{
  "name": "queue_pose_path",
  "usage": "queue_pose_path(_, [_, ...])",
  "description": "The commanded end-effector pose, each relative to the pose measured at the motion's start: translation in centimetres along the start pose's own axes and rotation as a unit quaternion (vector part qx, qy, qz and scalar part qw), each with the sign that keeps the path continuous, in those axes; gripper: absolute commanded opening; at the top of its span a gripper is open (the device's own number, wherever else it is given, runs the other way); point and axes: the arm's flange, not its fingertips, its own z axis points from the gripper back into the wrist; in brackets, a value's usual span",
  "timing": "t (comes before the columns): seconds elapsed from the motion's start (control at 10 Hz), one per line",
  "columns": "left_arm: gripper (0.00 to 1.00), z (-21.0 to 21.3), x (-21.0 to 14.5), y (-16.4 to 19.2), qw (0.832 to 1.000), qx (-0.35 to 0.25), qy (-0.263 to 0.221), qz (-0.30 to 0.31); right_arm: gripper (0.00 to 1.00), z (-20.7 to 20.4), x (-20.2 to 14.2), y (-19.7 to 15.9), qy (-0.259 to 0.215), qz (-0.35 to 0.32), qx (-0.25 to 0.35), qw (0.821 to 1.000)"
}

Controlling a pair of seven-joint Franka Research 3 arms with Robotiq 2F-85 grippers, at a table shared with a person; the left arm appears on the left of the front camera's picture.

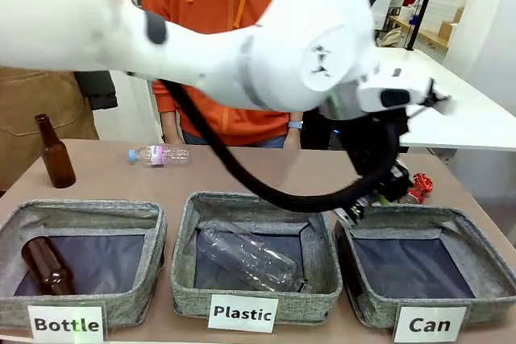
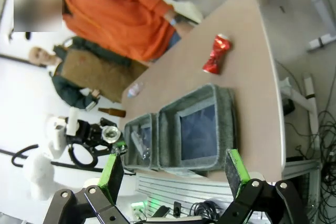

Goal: Sort the can waste into the basket.
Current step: Pick up the can waste from the table and place it in the right Fabric basket.

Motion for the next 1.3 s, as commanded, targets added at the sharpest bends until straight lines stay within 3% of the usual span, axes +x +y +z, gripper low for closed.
queue_pose_path(0.0, [0.10, -1.7, 4.5, -1.0, 1.000, -0.009, 0.006, -0.021, 1.00, -0.2, 0.3, 1.5, 0.002, 0.006, 0.000, 1.000])
queue_pose_path(0.2, [0.10, -4.4, 7.1, -3.6, 0.999, 0.031, -0.032, -0.023, 1.00, -0.2, 0.3, 1.5, 0.002, 0.006, 0.000, 1.000])
queue_pose_path(0.6, [0.10, -6.1, 8.1, -3.9, 0.998, 0.054, -0.015, -0.038, 1.00, -0.2, 0.3, 1.5, 0.002, 0.006, 0.000, 1.000])
queue_pose_path(0.7, [0.68, -6.2, 8.1, -3.5, 0.998, 0.055, -0.016, -0.032, 1.00, -0.2, 0.3, 1.5, 0.002, 0.006, 0.000, 1.000])
queue_pose_path(0.8, [0.68, -6.3, 8.2, -3.3, 0.997, 0.062, -0.020, -0.029, 1.00, -0.2, 0.3, 1.5, 0.002, 0.006, 0.000, 1.000])
queue_pose_path(0.9, [1.00, -6.4, 8.3, -3.3, 0.997, 0.064, -0.020, -0.028, 1.00, -0.2, 0.3, 1.5, 0.002, 0.006, 0.000, 1.000])
queue_pose_path(1.0, [0.71, -6.4, 8.1, -3.3, 0.997, 0.069, -0.023, -0.028, 1.00, -0.2, 0.3, 1.5, 0.002, 0.006, 0.000, 1.000])
queue_pose_path(1.1, [1.00, -6.4, 8.1, -3.3, 0.997, 0.071, -0.024, -0.026, 1.00, -0.2, 0.3, 1.5, 0.002, 0.006, 0.000, 1.000])
queue_pose_path(1.2, [1.00, -6.4, 8.0, -3.2, 0.997, 0.069, -0.022, -0.022, 1.00, -0.2, 0.3, 1.5, 0.002, 0.006, 0.000, 1.000])
